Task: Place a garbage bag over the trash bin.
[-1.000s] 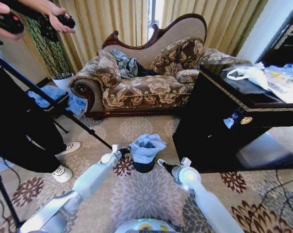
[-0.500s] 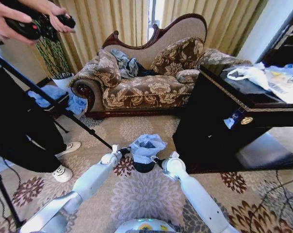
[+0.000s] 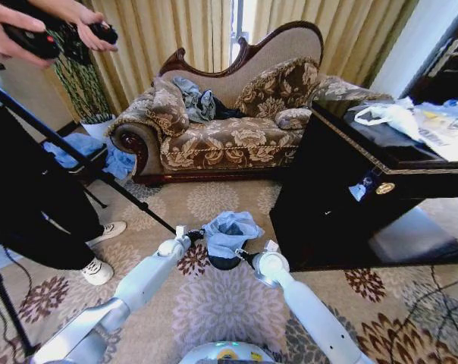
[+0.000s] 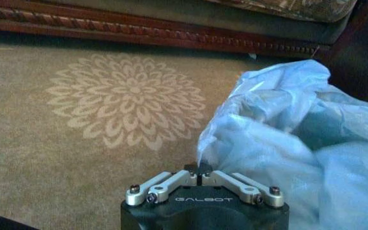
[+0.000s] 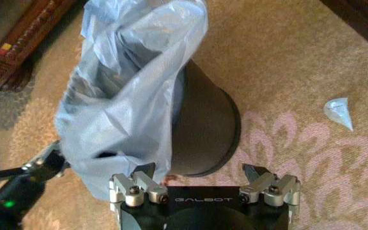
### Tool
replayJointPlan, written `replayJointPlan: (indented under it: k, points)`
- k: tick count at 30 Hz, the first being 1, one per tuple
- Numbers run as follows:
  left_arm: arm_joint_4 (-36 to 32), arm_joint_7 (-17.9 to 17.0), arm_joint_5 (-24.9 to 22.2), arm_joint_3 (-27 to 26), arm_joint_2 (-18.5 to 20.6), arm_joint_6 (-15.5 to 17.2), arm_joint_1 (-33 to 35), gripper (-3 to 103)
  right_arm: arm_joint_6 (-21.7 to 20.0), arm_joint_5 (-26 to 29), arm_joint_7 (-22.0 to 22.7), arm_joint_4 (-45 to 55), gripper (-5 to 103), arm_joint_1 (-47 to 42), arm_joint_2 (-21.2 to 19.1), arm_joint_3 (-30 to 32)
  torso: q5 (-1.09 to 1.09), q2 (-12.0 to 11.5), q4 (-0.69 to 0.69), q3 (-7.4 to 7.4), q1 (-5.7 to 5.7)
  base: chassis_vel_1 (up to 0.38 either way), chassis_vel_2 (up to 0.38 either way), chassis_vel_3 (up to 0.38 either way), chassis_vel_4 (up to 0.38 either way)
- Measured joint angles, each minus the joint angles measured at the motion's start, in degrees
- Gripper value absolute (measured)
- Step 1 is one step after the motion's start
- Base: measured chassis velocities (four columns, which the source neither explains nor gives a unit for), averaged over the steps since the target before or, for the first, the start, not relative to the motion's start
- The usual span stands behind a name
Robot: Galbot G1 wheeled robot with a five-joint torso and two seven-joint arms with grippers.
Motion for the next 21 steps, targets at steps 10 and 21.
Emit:
replayJointPlan:
  k: [10, 21]
  points:
    - [-0.2, 0.0, 0.0, -0.1, 0.1, -0.1, 0.1, 0, -0.1, 0.0, -0.7, 2.2, 85, -0.6, 0.1, -0.4, 0.01, 0.0, 0.01, 0.0, 0.0, 0.0, 0.0, 0.0, 0.0]
    - [-0.8, 0.0, 0.1, 0.2, 0.2, 0.0, 0.1, 0, -3.1, -26.0, -38.7, 13.8, 100, -4.6, -12.9, -6.4, 0.02, 0.0, -0.02, -0.01, 0.0, 0.0, 0.0, 0.0, 0.0]
